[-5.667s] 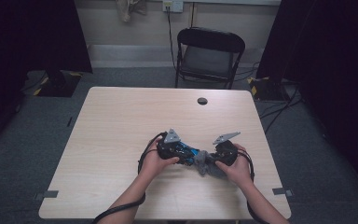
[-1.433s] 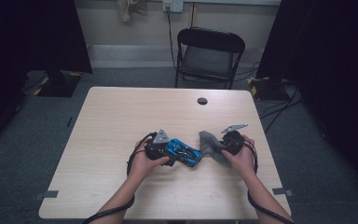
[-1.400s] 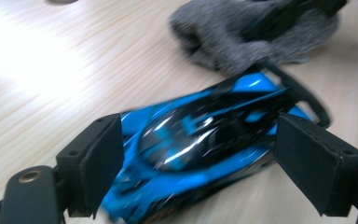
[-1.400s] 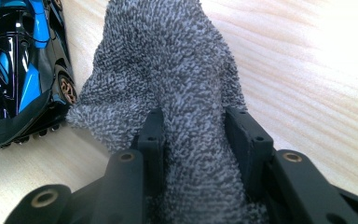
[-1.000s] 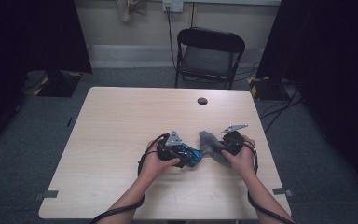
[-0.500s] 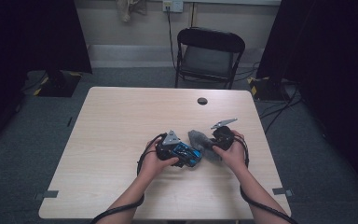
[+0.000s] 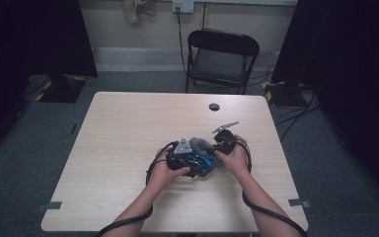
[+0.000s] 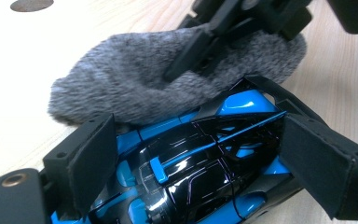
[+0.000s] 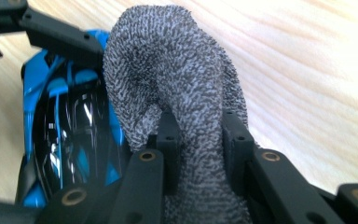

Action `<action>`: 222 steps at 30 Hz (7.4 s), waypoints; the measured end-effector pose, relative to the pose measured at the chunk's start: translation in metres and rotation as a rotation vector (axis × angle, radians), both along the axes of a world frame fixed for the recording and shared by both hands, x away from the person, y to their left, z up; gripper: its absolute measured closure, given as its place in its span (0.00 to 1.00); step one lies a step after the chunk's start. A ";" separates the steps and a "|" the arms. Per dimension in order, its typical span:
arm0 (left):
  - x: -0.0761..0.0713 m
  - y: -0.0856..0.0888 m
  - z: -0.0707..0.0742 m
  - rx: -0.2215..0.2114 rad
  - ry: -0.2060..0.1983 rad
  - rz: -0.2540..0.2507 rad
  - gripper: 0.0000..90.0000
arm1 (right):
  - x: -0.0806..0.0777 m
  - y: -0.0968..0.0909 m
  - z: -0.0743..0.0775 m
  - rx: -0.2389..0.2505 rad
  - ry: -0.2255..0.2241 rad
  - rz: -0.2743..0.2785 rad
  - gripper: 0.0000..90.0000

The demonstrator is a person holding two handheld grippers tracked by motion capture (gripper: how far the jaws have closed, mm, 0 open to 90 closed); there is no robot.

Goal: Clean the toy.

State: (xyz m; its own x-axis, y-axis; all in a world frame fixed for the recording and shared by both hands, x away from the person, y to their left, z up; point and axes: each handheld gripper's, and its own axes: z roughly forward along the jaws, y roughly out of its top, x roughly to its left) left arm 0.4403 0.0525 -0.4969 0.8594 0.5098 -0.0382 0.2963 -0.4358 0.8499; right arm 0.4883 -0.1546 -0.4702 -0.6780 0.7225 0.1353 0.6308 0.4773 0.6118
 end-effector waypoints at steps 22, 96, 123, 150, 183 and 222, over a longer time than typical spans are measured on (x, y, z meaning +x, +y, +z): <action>0.000 0.000 0.000 -0.003 0.000 -0.003 0.13 | 0.019 0.037 -0.001 -0.007 -0.006 -0.010 0.82; 0.000 0.002 0.000 -0.003 0.001 -0.008 0.14 | 0.005 0.002 0.001 0.017 -0.029 0.160 0.83; -0.003 0.016 0.010 -0.001 0.009 0.014 0.19 | 0.006 -0.034 0.008 0.029 -0.026 -0.007 0.82; -0.008 0.029 0.003 0.007 0.014 0.035 0.19 | 0.031 0.046 -0.005 0.006 -0.077 0.039 0.80; -0.001 0.004 0.001 0.001 0.012 0.036 0.11 | 0.020 0.029 -0.005 0.001 -0.075 0.068 0.78; 0.002 0.007 0.000 -0.007 0.018 0.014 0.12 | -0.004 -0.001 0.003 -0.002 -0.048 0.137 0.81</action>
